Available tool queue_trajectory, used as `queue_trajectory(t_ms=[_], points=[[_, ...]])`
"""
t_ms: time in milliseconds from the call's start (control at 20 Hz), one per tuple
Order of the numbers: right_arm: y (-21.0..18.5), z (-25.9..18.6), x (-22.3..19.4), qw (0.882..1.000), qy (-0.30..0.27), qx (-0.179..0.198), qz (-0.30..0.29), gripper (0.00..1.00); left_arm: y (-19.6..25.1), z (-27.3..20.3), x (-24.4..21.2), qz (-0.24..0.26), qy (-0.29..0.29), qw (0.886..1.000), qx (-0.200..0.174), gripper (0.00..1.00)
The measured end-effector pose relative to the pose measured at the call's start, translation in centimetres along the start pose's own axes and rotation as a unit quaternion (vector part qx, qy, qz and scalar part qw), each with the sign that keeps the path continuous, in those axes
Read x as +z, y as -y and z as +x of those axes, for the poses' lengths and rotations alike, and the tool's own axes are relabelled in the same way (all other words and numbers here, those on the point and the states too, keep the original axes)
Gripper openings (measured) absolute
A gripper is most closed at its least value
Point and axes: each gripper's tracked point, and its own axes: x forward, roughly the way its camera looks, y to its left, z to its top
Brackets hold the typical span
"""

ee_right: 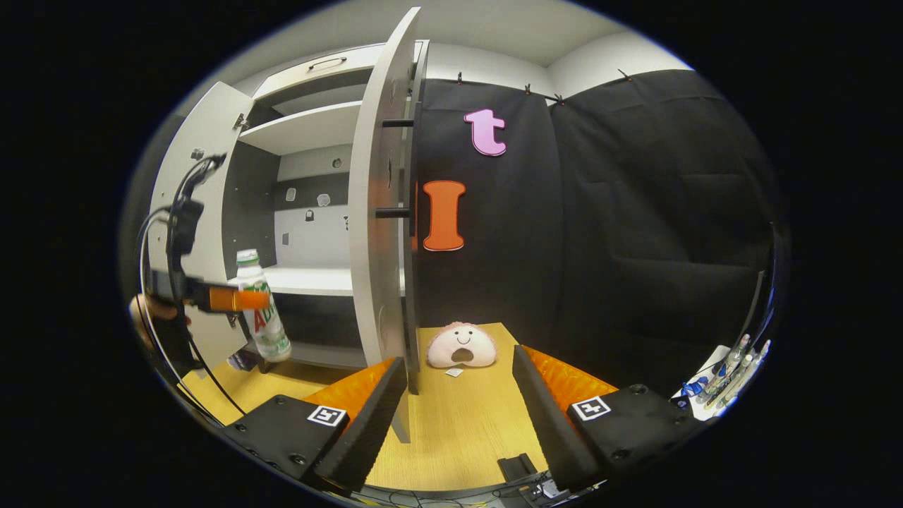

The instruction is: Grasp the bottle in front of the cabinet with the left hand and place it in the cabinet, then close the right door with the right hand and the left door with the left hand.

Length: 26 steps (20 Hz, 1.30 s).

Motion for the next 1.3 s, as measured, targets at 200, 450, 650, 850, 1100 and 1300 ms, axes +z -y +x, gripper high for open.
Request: queue_trajectory(t_ms=[200, 450, 650, 850, 1100, 1300], points=[[1.5, 0.5, 0.6, 1.0, 0.009, -0.008, 0.01, 1.0, -1.5, 2.4, 5.9, 0.008, 0.027, 1.0, 0.013, 0.71], [3.0, 1.1, 1.5, 1.0, 0.016, -0.021, 0.015, 1.0, -2.3, 6.6, 10.7, 0.016, 0.043, 0.999, 0.014, 0.71], [4.2, 1.5, 1.9, 0.999, 0.021, -0.036, 0.011, 1.0, -2.4, 10.0, 11.5, 0.01, 0.032, 0.999, 0.013, 0.71], [5.0, 1.7, 1.9, 0.999, 0.016, -0.049, 0.011, 1.0, -2.5, 12.9, 10.9, 0.015, 0.015, 1.0, 0.02, 0.71], [4.9, 1.6, 1.6, 0.998, 0.009, -0.054, 0.011, 1.0, -2.8, 13.7, 10.5, 0.009, 0.01, 0.999, 0.033, 0.77], [4.5, 1.9, 1.4, 0.999, 0.007, -0.052, 0.008, 1.0, -2.8, 11.4, 10.4, 0.015, 0.026, 0.999, 0.035, 0.95]])
